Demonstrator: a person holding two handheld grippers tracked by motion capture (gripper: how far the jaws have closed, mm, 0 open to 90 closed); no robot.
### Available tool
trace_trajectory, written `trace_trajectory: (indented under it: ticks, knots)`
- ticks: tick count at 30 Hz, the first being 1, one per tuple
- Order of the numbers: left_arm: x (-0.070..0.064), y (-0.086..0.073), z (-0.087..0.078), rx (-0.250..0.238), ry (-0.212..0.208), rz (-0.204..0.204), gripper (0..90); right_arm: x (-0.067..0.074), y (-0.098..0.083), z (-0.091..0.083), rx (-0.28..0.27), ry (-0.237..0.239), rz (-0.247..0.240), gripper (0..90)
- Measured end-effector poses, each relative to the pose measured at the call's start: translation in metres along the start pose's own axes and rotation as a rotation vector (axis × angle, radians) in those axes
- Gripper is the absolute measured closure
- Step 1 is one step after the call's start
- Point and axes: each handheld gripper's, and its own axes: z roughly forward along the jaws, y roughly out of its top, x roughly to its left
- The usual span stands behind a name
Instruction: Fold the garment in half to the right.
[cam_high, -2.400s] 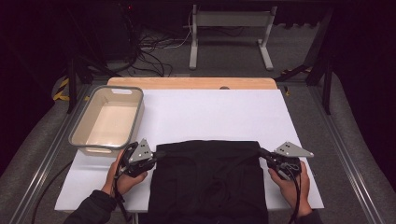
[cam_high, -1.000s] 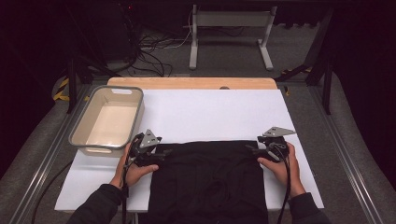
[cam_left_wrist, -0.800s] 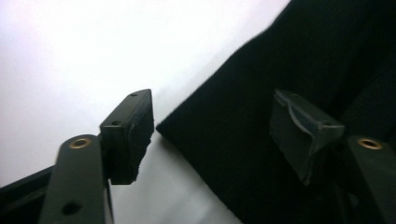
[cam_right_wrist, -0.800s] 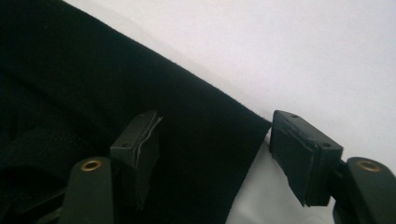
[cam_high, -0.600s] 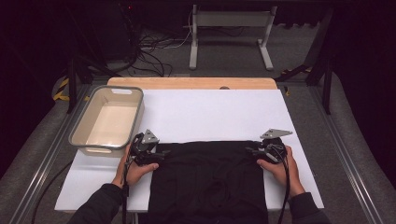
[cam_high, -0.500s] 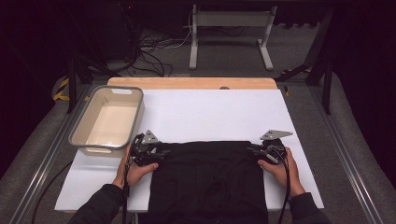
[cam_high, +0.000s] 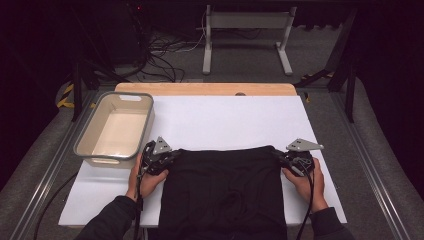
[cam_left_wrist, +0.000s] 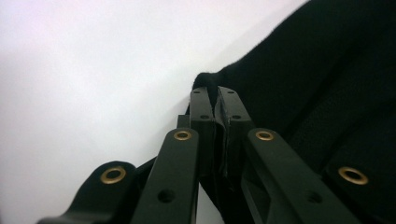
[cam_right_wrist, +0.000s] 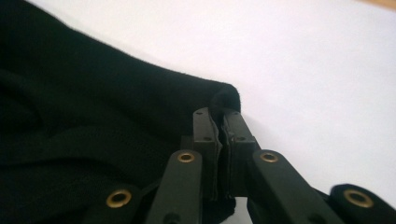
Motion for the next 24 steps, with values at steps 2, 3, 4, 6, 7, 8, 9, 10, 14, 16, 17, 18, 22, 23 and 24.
trace_trajectory:
  ticks: [2, 3, 4, 6, 7, 8, 9, 10, 14, 16, 17, 18, 22, 23, 24]
  knots:
    - [0.002, 0.006, -0.002, -0.037, 0.006, -0.003, 86.5, -0.003, -0.003, -0.009, -0.022, -0.026, 0.010, 85.9]
    - [0.002, 0.007, -0.002, -0.043, 0.003, -0.008, 86.5, -0.003, -0.004, -0.011, -0.024, -0.035, 0.016, 85.9]
    - [0.003, 0.009, -0.002, -0.054, 0.008, -0.007, 86.6, -0.004, -0.005, -0.012, -0.027, -0.036, 0.019, 86.0]
    - [0.004, 0.012, 0.001, -0.056, 0.009, 0.000, 86.6, -0.006, -0.008, -0.013, -0.024, -0.040, 0.033, 85.9]
    - [0.005, 0.013, 0.003, -0.053, 0.020, 0.011, 86.6, -0.006, -0.010, -0.013, -0.021, -0.043, 0.033, 85.9]
    - [0.006, 0.015, 0.006, -0.054, 0.021, 0.008, 86.6, -0.007, -0.010, -0.012, -0.018, -0.046, 0.035, 85.9]
    - [0.008, 0.017, 0.011, -0.046, 0.020, 0.007, 86.6, -0.007, -0.011, -0.011, -0.020, -0.047, 0.038, 85.9]
    - [0.009, 0.018, 0.015, -0.042, 0.024, 0.005, 86.6, -0.007, -0.011, -0.009, -0.014, -0.044, 0.045, 85.9]
    - [0.011, 0.022, 0.027, -0.029, 0.036, -0.002, 80.7, -0.005, -0.011, 0.002, 0.025, -0.045, 0.018, 84.6]
    - [0.010, 0.024, 0.025, -0.042, 0.029, -0.006, 71.7, -0.006, -0.011, 0.004, 0.035, -0.040, 0.021, 81.1]
    - [0.010, 0.025, 0.023, -0.060, 0.021, -0.011, 66.8, -0.007, -0.011, 0.005, 0.043, -0.031, 0.024, 75.2]
    - [0.009, 0.026, 0.021, -0.074, 0.018, -0.018, 62.7, -0.008, -0.012, 0.005, 0.049, -0.043, 0.026, 66.9]
    - [0.010, 0.030, 0.025, -0.065, -0.005, -0.017, 46.8, -0.015, -0.010, 0.003, -0.002, -0.020, 0.084, 48.7]
    - [0.009, 0.030, 0.029, -0.049, -0.003, -0.022, 44.8, -0.015, -0.008, 0.005, 0.000, -0.031, 0.081, 44.2]
    - [0.010, 0.030, 0.035, -0.034, -0.014, -0.024, 41.7, -0.015, -0.006, 0.007, 0.004, -0.026, 0.073, 40.2]
